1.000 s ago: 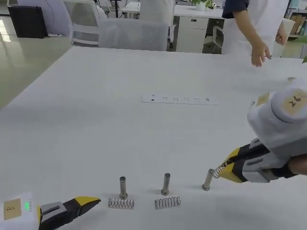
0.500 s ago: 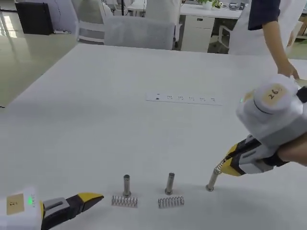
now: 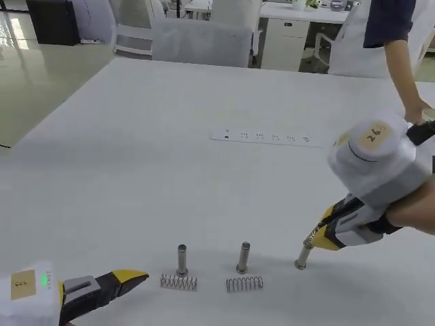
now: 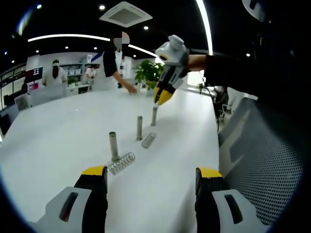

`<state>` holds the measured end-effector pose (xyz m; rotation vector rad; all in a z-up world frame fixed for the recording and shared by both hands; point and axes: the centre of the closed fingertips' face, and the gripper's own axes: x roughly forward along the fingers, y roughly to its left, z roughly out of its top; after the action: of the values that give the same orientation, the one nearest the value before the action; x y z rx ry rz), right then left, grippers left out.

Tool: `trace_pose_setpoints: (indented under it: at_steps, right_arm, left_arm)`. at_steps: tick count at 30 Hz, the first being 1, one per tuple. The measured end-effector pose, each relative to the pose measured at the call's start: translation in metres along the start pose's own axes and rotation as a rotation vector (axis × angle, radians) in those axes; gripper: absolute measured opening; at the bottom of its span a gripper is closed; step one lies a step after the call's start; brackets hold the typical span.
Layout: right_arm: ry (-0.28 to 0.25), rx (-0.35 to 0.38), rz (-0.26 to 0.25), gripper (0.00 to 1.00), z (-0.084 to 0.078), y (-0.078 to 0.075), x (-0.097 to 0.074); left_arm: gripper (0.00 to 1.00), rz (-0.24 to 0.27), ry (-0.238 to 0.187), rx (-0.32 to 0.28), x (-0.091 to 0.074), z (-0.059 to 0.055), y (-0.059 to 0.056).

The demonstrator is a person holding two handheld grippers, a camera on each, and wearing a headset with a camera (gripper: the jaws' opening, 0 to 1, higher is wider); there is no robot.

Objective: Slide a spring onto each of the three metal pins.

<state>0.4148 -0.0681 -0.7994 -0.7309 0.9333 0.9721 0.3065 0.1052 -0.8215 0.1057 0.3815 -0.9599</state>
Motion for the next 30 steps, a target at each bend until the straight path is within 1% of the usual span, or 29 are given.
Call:
trace_pose_setpoints:
  at_steps: [4, 7, 9, 14, 23, 25, 27, 30]
  right_arm:
    - [0.034, -0.008, 0.012, 0.08, -0.001, 0.0, 0.005]
    - [0.042, -0.006, 0.024, 0.08, 0.0, -0.002, 0.008]
    - [0.063, -0.015, 0.027, 0.08, -0.003, -0.002, 0.012]
    - [0.089, -0.01, 0.042, 0.08, -0.007, -0.001, 0.022]
    - [0.111, 0.002, 0.051, 0.08, -0.021, 0.001, 0.037]
    - [0.122, 0.011, 0.055, 0.08, -0.026, 0.002, 0.041]
    - [0.099, 0.029, 0.054, 0.08, -0.023, 0.001, 0.041]
    - [0.105, 0.026, 0.057, 0.09, -0.026, 0.003, 0.042]
  left_arm:
    - [0.69, -0.001, 0.004, 0.0, 0.0, 0.0, 0.0]
    - [0.69, -0.001, 0.005, -0.001, 0.0, -0.001, 0.0]
    - [0.69, 0.0, 0.007, -0.002, 0.0, -0.001, 0.0]
    - [0.69, 0.0, 0.008, -0.004, 0.0, -0.001, 0.0]
    - [0.68, -0.002, 0.01, -0.009, 0.0, -0.001, -0.001]
    - [0.68, -0.004, 0.011, -0.01, 0.0, -0.002, -0.001]
    - [0.68, -0.005, 0.013, -0.01, 0.0, -0.002, -0.001]
    - [0.68, -0.007, 0.014, -0.011, 0.0, -0.002, -0.002]
